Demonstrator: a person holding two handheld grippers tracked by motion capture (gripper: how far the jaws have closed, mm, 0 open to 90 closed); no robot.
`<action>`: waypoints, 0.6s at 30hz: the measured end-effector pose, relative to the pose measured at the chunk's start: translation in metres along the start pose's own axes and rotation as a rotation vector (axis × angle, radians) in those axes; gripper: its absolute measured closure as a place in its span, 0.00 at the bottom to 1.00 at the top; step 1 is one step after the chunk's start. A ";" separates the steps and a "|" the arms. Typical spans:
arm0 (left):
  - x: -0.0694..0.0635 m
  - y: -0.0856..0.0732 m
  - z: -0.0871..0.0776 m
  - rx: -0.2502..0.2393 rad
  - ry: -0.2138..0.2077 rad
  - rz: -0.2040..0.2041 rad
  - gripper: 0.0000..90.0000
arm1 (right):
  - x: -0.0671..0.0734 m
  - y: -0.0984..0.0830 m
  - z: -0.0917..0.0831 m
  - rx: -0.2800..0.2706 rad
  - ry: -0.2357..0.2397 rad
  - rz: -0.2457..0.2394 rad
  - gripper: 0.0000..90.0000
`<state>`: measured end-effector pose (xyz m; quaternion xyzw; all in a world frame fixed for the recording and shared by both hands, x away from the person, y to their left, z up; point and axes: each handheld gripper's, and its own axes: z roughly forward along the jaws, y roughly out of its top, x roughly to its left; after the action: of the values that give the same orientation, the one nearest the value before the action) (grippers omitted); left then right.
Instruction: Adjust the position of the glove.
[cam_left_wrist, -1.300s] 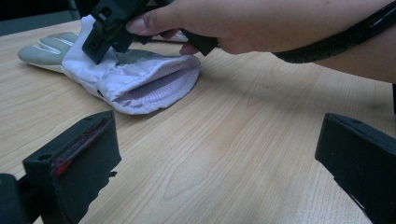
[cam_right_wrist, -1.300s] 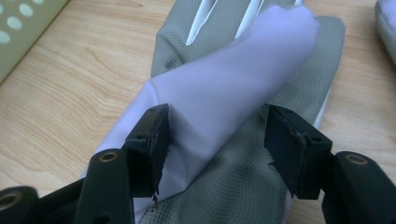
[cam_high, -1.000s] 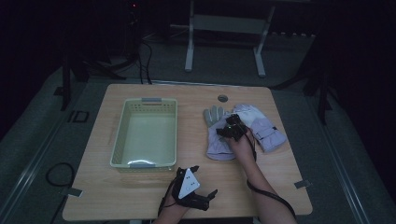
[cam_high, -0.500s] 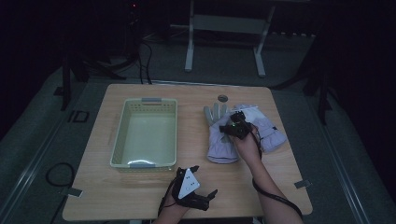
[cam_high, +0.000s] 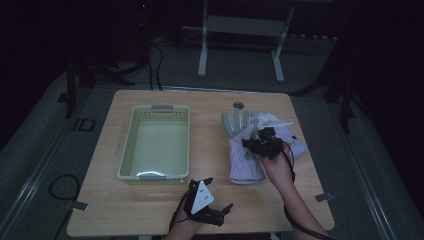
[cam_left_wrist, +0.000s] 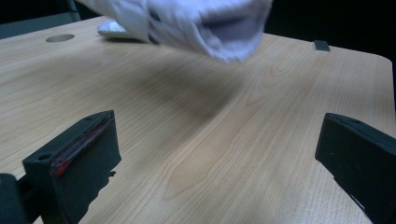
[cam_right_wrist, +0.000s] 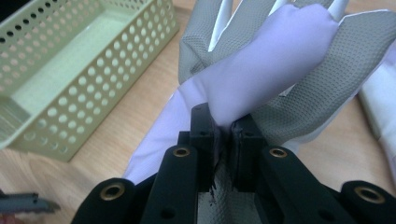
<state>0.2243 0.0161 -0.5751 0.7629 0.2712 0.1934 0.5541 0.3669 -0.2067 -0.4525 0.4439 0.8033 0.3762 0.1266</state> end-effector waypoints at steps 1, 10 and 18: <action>0.000 0.000 0.000 0.000 0.001 -0.002 0.00 | 0.001 -0.002 0.001 0.005 0.001 -0.002 0.91; 0.000 0.000 0.000 -0.001 0.003 0.002 0.00 | 0.001 -0.023 0.035 0.057 -0.049 0.012 0.91; 0.000 0.000 0.000 0.002 -0.001 0.001 0.00 | -0.004 -0.028 0.066 0.097 -0.078 0.016 0.90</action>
<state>0.2241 0.0164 -0.5750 0.7635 0.2708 0.1929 0.5536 0.3877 -0.1862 -0.5183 0.4704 0.8113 0.3205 0.1331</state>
